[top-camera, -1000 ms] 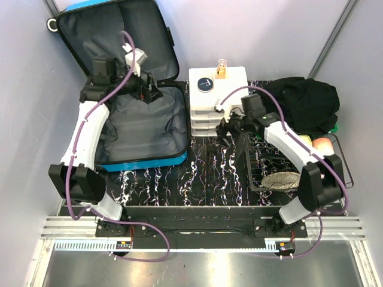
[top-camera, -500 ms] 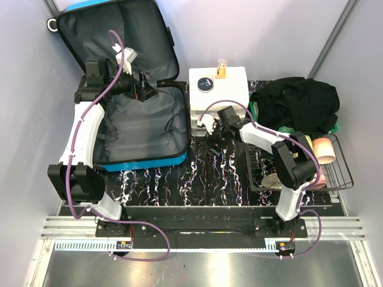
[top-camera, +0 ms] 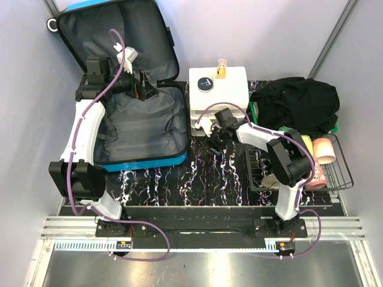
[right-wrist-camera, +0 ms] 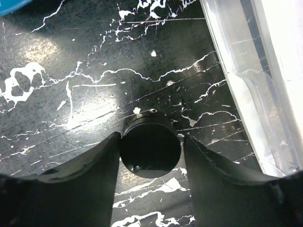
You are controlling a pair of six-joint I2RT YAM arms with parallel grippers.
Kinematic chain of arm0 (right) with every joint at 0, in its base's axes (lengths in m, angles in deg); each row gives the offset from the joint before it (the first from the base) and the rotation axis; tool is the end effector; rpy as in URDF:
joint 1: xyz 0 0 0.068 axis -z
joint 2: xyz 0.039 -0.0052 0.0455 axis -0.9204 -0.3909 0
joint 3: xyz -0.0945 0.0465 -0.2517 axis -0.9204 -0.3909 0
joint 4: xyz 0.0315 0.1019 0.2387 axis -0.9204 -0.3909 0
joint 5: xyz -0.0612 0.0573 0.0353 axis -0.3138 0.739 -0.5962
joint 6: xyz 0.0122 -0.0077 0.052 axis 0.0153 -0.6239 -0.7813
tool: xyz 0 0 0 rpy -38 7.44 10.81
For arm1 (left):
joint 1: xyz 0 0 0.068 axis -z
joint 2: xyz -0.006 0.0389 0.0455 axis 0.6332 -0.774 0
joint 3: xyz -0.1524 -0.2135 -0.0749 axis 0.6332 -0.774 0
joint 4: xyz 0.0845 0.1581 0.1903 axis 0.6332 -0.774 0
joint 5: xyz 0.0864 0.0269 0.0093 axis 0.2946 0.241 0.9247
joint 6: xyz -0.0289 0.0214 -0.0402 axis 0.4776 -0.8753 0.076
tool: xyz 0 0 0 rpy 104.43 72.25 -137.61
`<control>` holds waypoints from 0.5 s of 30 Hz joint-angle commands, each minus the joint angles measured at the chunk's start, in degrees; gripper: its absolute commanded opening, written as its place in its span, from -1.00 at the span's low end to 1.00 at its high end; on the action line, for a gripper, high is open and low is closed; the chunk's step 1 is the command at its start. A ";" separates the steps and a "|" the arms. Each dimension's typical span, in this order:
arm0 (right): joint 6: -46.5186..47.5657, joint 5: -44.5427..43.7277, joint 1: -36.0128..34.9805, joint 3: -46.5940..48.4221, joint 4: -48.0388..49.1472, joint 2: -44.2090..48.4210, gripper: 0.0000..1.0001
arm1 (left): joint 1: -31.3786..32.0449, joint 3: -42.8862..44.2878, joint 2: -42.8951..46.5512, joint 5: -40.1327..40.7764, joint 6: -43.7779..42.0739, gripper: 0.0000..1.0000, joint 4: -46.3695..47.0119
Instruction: Open, take out, and arrange the luggage
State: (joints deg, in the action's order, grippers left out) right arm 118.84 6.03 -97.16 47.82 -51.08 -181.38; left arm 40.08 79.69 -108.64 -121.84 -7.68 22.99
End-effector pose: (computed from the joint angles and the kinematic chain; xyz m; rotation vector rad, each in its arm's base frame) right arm 0.3329 0.2071 0.1664 -1.4583 2.0899 0.4081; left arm 0.3544 -0.0292 0.4163 0.5245 1.9289 -0.7512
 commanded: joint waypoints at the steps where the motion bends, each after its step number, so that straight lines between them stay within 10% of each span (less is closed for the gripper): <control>1: 1.18 0.64 -0.68 0.36 1.03 1.80 0.17 | -0.09 2.29 -0.74 -1.91 -0.23 0.92 1.13; 6: 0.92 1.52 -0.59 -0.95 -0.03 3.38 -0.20 | -0.09 3.08 -1.44 -1.82 -0.14 0.91 1.13; 15: 2.67 7.31 -0.59 11.68 -15.83 15.60 -0.28 | -0.09 3.26 -2.41 -2.26 -1.10 0.90 -0.10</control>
State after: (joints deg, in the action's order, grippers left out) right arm 119.56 8.06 -97.27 49.00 -59.27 -174.32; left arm 40.08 80.23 -110.74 -122.08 -7.77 22.58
